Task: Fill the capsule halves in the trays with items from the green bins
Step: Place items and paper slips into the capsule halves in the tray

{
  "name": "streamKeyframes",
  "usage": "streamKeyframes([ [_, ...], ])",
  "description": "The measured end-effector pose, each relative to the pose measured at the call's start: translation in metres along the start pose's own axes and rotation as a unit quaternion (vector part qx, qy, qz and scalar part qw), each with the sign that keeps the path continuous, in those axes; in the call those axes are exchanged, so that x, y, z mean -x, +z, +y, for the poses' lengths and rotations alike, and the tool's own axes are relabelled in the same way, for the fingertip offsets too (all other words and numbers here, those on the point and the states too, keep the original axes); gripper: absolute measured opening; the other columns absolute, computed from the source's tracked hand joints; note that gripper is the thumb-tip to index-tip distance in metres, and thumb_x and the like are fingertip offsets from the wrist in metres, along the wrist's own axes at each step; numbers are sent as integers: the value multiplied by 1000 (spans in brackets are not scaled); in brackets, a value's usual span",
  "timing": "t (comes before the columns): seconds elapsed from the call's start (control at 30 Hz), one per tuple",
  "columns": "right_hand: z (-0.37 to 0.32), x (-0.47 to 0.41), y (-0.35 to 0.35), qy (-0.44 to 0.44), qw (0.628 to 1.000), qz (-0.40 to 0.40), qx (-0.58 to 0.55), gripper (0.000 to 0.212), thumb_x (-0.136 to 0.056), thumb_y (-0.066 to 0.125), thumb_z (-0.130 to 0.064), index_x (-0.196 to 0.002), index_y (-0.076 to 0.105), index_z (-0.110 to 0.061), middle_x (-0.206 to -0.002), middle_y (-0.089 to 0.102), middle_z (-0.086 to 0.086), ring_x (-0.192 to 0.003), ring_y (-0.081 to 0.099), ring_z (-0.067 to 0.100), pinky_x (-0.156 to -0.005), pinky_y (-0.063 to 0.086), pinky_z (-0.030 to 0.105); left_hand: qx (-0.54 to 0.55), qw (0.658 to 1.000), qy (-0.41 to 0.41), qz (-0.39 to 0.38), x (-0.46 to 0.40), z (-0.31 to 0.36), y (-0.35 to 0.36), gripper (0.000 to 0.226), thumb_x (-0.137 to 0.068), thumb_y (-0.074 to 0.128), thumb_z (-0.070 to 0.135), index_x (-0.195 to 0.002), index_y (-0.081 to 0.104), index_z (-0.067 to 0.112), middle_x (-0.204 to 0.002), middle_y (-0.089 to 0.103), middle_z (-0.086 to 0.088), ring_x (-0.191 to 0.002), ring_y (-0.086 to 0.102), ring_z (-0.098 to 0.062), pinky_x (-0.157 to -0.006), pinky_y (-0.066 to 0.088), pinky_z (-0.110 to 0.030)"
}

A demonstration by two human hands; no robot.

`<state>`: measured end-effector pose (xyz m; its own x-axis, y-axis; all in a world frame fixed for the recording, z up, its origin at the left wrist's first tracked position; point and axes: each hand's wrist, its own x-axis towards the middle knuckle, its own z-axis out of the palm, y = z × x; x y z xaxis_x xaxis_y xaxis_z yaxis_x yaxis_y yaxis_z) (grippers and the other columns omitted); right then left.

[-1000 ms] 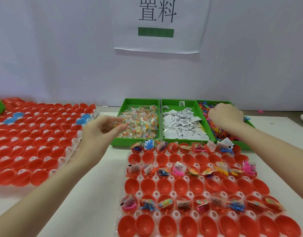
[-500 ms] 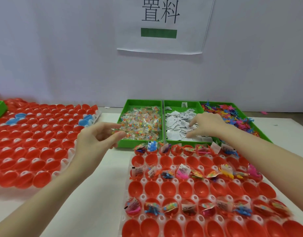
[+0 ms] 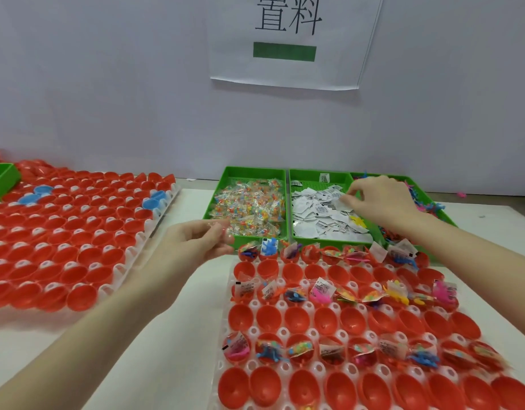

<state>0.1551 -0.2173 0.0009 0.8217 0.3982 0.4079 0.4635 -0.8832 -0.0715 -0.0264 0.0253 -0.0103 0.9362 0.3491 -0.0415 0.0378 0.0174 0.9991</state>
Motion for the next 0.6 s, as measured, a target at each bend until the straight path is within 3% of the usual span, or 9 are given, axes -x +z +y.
streamKeyframes([
  [0.07,1,0,-9,40,993,-8,-111,23,-86,62,-37,-82,69,-15,-54,42,-8,-54,42,13,-52,28,26,53,997,-46,-33,5,4,6,23,-94,45,3,-81,63,4,-90,65,-6,-61,67,-4,-59,51,-10],
  [0.13,-1,3,-19,51,977,-26,-208,23,-76,72,-37,-69,67,-15,-45,37,-5,-44,34,12,-49,25,25,73,994,-58,-60,11,9,12,24,-93,47,2,-78,66,5,-87,68,-9,-65,69,-7,-59,52,-11],
  [0.23,-6,9,-26,47,987,-49,-145,26,-64,80,-42,-58,62,-24,-48,40,-10,-51,40,12,-49,24,25,76,993,-51,-68,18,14,22,32,-89,54,3,-62,72,11,-71,72,-3,-67,70,-12,-59,53,-13],
  [0.3,-9,13,-24,53,992,-57,-99,24,-64,80,-42,-61,65,-24,-51,43,-15,-56,43,10,-49,24,24,76,993,-47,-76,21,16,27,23,-88,56,5,-70,70,7,-73,71,-4,-69,71,-13,-59,53,-13],
  [0.37,-11,16,-23,66,985,-73,-140,21,-70,77,-38,-70,72,-17,-45,42,-14,-49,36,6,-49,25,25,79,993,-45,-81,24,17,31,16,-88,57,5,-75,68,3,-74,70,-3,-72,71,-15,-60,53,-12],
  [0.43,-16,20,-26,82,962,-75,-250,21,-76,74,-29,-76,74,-8,-40,40,-12,-46,33,9,-52,30,25,93,991,-50,-83,28,19,32,17,-86,58,4,-73,68,2,-72,70,-2,-74,72,-17,-60,52,-12],
  [0.5,-28,30,-41,93,915,-88,-383,14,-78,73,-23,-75,73,-9,-45,44,-7,-48,38,8,-53,34,21,113,988,-61,-86,32,21,35,18,-86,58,1,-70,68,1,-72,70,-5,-73,72,-18,-58,53,-13],
  [0.6,-53,56,-73,24,843,-180,-506,9,-75,71,-23,-69,72,-17,-45,50,-13,-40,38,-1,-42,30,11,136,980,-99,-105,42,27,41,21,-87,55,-3,-70,67,0,-71,71,-14,-70,72,-21,-56,54,-16],
])
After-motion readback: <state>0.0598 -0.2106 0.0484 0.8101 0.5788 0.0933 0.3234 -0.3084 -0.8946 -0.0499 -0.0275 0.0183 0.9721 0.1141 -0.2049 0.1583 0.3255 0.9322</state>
